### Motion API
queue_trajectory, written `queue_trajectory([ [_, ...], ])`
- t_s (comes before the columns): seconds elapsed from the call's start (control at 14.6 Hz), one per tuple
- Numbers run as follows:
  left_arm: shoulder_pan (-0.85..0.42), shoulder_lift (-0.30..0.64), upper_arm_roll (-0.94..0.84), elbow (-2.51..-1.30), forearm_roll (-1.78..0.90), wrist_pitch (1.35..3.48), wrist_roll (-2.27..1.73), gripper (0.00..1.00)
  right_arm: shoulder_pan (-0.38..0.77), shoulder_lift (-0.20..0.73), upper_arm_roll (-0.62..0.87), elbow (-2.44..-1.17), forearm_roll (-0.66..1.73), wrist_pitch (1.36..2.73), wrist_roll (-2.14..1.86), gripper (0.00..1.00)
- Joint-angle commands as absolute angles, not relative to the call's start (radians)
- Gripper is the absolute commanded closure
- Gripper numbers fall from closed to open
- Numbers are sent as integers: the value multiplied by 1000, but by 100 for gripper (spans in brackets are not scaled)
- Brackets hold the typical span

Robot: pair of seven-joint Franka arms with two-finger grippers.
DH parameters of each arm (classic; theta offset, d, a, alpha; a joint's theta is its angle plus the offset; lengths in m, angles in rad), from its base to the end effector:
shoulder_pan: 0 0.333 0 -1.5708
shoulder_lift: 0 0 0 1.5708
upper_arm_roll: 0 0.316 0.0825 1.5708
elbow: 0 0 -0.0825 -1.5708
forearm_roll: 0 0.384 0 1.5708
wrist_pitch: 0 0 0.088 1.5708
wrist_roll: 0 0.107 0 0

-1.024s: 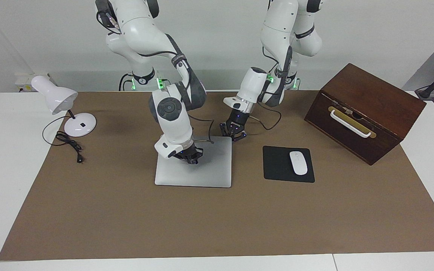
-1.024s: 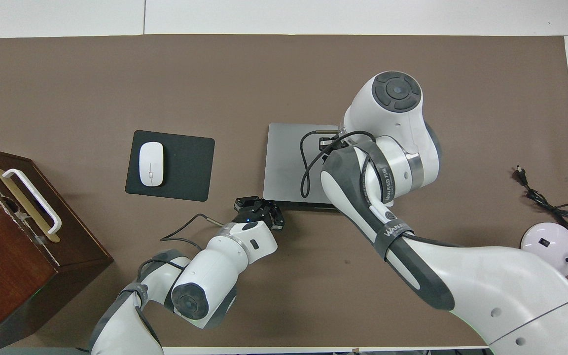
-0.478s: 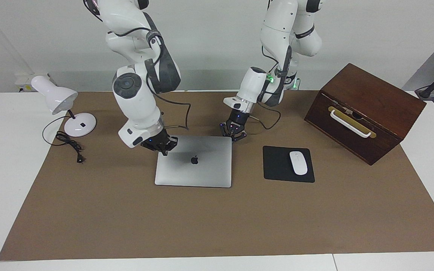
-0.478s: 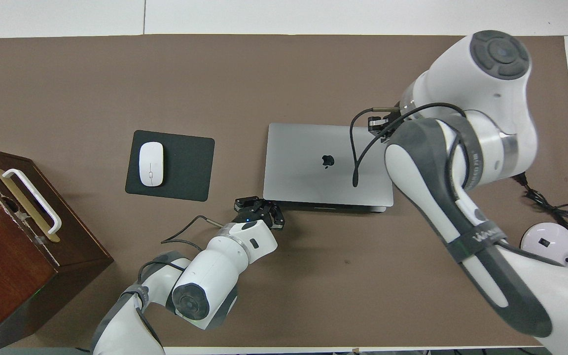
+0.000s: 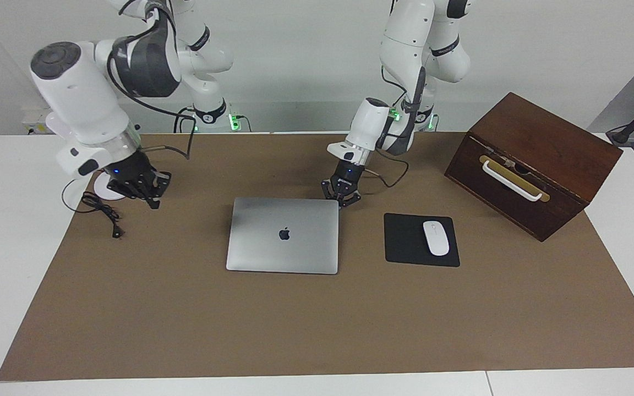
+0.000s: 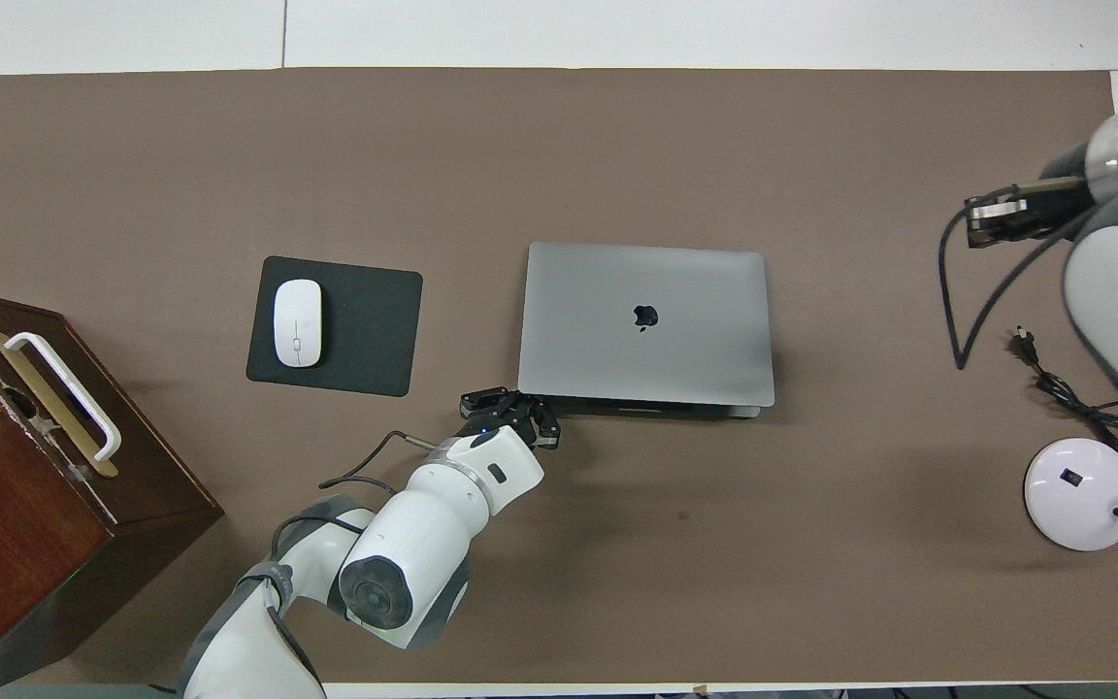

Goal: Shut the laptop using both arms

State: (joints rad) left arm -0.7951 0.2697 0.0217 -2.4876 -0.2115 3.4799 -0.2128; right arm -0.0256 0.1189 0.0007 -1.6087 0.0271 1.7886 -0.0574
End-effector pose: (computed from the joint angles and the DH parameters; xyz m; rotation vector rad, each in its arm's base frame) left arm 0.3884 -0.3444 0.2677 2.6269 -0.4477 0.8825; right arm 0.6058 -0.0128 0.5571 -3.1156 -0.0428 -0.0967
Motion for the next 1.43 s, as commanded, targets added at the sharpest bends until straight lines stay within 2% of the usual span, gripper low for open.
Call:
queue_trajectory([
  [0.0,-796,260,43,-2482,-241,3355,-224,100,-66,77,14,-1618,8,1750,-106,100],
  [0.14,-787,204,44,-2482,-241,3263,-225,100,-71,64,14,-1618,8,1723,-104,100],
  [0.2,-782,174,44,-2482,-241,3213,-225,100,-71,57,15,-1620,8,1723,-100,95],
  [0.27,-779,141,44,-2483,-241,3162,-225,100,-71,55,15,-1620,8,1724,-97,75],
  [0.34,-769,112,44,-2482,-241,3111,-229,100,-72,54,14,-1620,9,1727,-94,29],
  [0.41,-762,83,44,-2482,-241,3071,-233,100,-72,51,14,-1620,11,1727,-92,0],
  [0.89,-684,-135,48,-2436,-238,2610,-247,100,-141,40,12,-1632,21,1730,-57,0],
  [1.09,-623,-190,48,-2352,-227,2388,-242,100,-155,32,12,-1646,21,1730,-57,0],
  [1.37,-520,-198,46,-2168,-141,2056,-239,100,-140,20,18,-1669,21,1741,-20,0],
])
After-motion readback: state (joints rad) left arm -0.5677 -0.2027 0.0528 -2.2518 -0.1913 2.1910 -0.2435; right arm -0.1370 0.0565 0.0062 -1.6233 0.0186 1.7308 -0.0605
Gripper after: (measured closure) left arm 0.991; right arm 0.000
